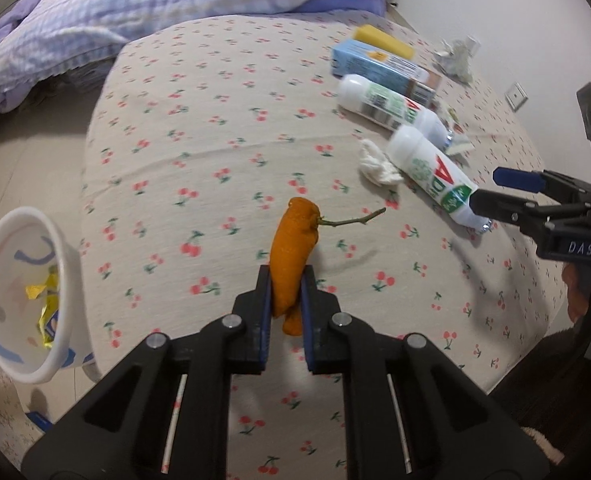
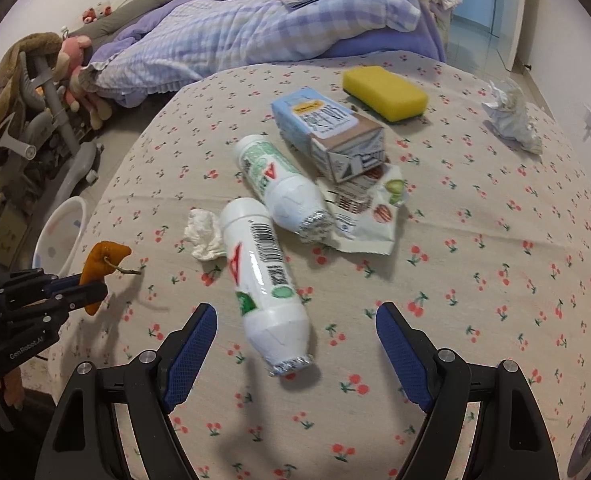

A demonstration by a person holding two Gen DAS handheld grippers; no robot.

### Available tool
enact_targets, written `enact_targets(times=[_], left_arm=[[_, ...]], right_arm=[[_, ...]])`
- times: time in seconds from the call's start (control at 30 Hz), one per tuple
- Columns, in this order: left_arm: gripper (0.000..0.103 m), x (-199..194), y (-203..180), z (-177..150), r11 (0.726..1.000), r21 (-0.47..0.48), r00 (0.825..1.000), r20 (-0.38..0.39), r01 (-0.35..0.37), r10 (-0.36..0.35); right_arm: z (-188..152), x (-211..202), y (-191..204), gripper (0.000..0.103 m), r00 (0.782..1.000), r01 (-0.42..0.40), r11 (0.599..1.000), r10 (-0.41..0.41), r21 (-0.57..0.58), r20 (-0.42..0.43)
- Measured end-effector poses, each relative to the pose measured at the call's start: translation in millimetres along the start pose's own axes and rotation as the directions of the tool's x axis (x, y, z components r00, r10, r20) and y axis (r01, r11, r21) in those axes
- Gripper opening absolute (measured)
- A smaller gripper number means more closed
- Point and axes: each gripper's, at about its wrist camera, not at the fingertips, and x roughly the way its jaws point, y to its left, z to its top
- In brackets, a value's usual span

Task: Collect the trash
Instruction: 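Grasp the white bottle with the right tool while the left tool holds the carrot, then carry the carrot over the wastebasket with the left tool while the right tool holds the bottle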

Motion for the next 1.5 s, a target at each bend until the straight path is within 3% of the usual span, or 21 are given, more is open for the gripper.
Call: enact_targets(times=[0.27,0.33,0.43,0.47,0.5,1.17,1.5], left_arm=[[0.014,-11.9,19.7,-5.6,0.998,-0.064,1.000,0.020,-0.016,0.018],[0.014,-13.8,23.9,-7.3,0.997,-0.076,1.000,0.020,-0.021,0.023],[0.014,-16.1,28.9,-9.8,0.996,-0.088,0.999,0.022,-0.028,0.030],[0.014,-16.8,30.5,-10.4,0.995,-0.091,0.999,0.023,-0.029,0.031],[0.014,-18.2,32.3,-11.4,0.995,-0.094,0.999,0.025,-0.030,0.032],[0.014,-60.2,81.2,-21.6,0.976,-0.218,0.992,0.119,-0.019,0.046],[0.014,-81.2,140.9,-36.4,0.935,-0.353,0.981,0.160,-0.042,0.105]], right_arm=[[7.7,21.4,23.7,0.082,0.999,0.002,0.999,-0.004,-0.047,-0.043],[8.8,26.7,28.7,0.077,0.999,0.007,0.998,-0.010,-0.062,-0.050],[9.0,30.7,35.2,0.055,0.998,0.015,0.996,-0.020,-0.087,-0.057],[8.6,30.9,37.0,0.043,0.998,0.018,0.995,-0.023,-0.096,-0.055],[8.2,30.8,39.3,0.038,0.998,0.023,0.994,-0.029,-0.107,-0.055],[13.6,-40.8,58.6,0.037,0.996,-0.059,0.996,0.064,-0.062,0.069],[32.1,-40.8,111.6,0.037,0.990,-0.107,0.988,0.116,-0.115,0.077]])
